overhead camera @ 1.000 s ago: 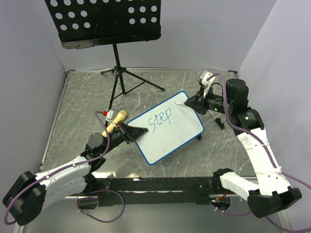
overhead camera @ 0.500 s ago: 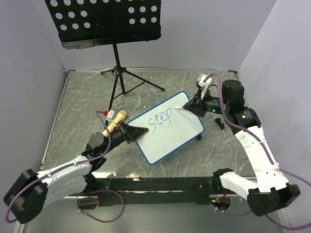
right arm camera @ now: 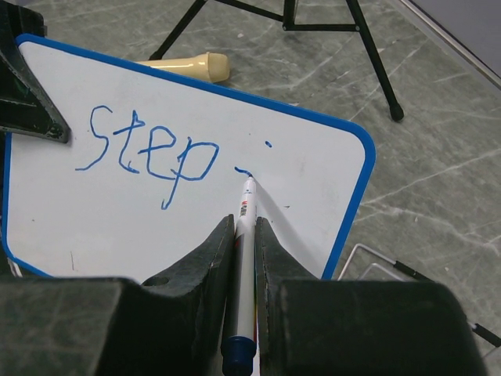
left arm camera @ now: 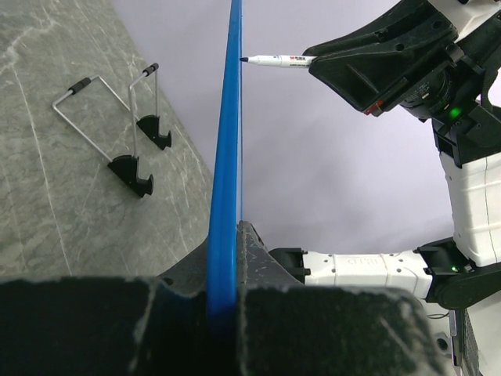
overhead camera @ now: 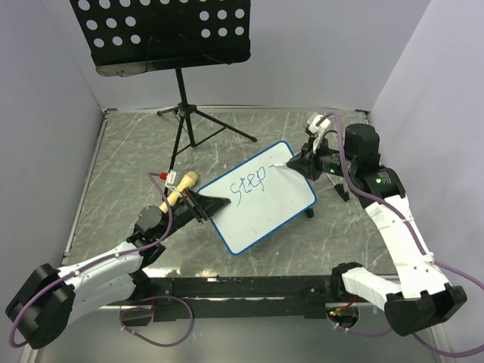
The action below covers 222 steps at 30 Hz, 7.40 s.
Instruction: Write a sentence on the whiteboard
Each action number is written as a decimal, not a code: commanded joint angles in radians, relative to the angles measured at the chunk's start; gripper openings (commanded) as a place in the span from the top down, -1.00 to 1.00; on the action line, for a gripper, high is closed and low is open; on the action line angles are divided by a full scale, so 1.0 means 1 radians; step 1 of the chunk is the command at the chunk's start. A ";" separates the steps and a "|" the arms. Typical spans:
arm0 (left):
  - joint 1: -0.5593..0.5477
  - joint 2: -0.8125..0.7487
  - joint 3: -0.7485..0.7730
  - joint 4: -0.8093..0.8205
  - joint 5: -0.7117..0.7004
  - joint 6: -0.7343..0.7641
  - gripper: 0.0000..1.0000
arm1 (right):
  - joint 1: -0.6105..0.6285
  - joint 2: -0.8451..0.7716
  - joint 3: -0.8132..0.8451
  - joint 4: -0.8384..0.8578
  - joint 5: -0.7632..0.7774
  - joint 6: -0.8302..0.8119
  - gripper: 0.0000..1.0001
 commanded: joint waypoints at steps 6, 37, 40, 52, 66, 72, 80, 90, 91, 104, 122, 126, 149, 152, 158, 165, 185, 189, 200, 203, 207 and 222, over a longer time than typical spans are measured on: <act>0.006 -0.041 0.026 0.179 0.011 -0.034 0.98 | -0.001 -0.009 -0.019 -0.030 -0.016 -0.031 1.00; 0.012 -0.041 0.020 0.189 0.019 -0.043 0.98 | 0.000 0.048 0.089 0.000 0.034 -0.012 1.00; 0.014 -0.045 0.020 0.179 0.016 -0.037 0.98 | 0.000 0.043 0.069 -0.004 0.037 -0.017 1.00; 0.020 -0.042 0.018 0.186 0.014 -0.039 0.98 | 0.002 -0.052 -0.052 -0.067 0.008 -0.054 1.00; 0.020 -0.034 0.018 0.193 0.026 -0.046 0.98 | -0.001 0.043 0.072 -0.011 0.007 -0.022 1.00; 0.020 -0.042 0.014 0.189 0.023 -0.043 0.98 | 0.002 0.080 0.110 0.008 0.034 -0.003 1.00; 0.021 -0.053 0.005 0.182 0.019 -0.042 0.98 | -0.006 0.053 0.067 0.008 0.085 -0.009 1.00; 0.024 -0.050 0.000 0.193 0.019 -0.043 0.98 | -0.007 -0.032 -0.031 -0.061 0.057 -0.048 1.00; 0.026 -0.051 0.000 0.192 0.017 -0.043 0.98 | -0.009 -0.038 -0.040 -0.064 0.060 -0.049 1.00; 0.026 -0.047 0.000 0.193 0.026 -0.048 0.98 | -0.009 0.011 0.044 -0.031 0.039 -0.019 1.00; 0.028 -0.054 0.006 0.178 0.025 -0.043 0.98 | -0.016 0.073 0.110 -0.008 0.151 -0.009 1.00; 0.028 -0.050 0.008 0.181 0.025 -0.043 0.98 | -0.021 0.076 0.118 0.003 0.146 -0.013 1.00; 0.032 -0.065 -0.012 0.182 0.016 -0.043 0.98 | -0.021 0.057 0.070 -0.024 0.060 -0.020 1.00; 0.034 -0.065 -0.012 0.187 0.010 -0.046 0.98 | -0.023 0.025 0.035 -0.041 0.053 -0.026 1.00; 0.034 -0.064 -0.012 0.189 0.011 -0.046 0.98 | -0.023 -0.021 -0.023 -0.072 0.060 -0.040 1.00; 0.035 -0.073 -0.014 0.178 0.013 -0.046 0.98 | -0.044 -0.033 -0.019 -0.046 0.114 -0.031 1.00; 0.037 -0.073 -0.014 0.181 0.017 -0.046 0.98 | -0.059 -0.015 0.079 0.005 0.040 -0.002 1.00; 0.037 -0.074 -0.015 0.179 0.019 -0.045 0.98 | -0.059 0.008 0.084 -0.001 0.048 -0.009 1.00; 0.037 -0.064 -0.012 0.190 0.028 -0.045 0.98 | -0.067 0.053 0.104 0.052 0.085 0.024 1.00; 0.037 -0.070 -0.017 0.189 0.025 -0.045 0.98 | -0.075 0.053 0.103 0.048 0.105 0.023 1.00; 0.041 -0.079 -0.020 0.178 0.016 -0.043 0.98 | -0.085 0.036 0.072 0.039 0.114 0.006 1.00; 0.044 -0.077 -0.022 0.190 0.013 -0.054 0.98 | -0.089 -0.018 -0.029 -0.043 0.024 -0.017 1.00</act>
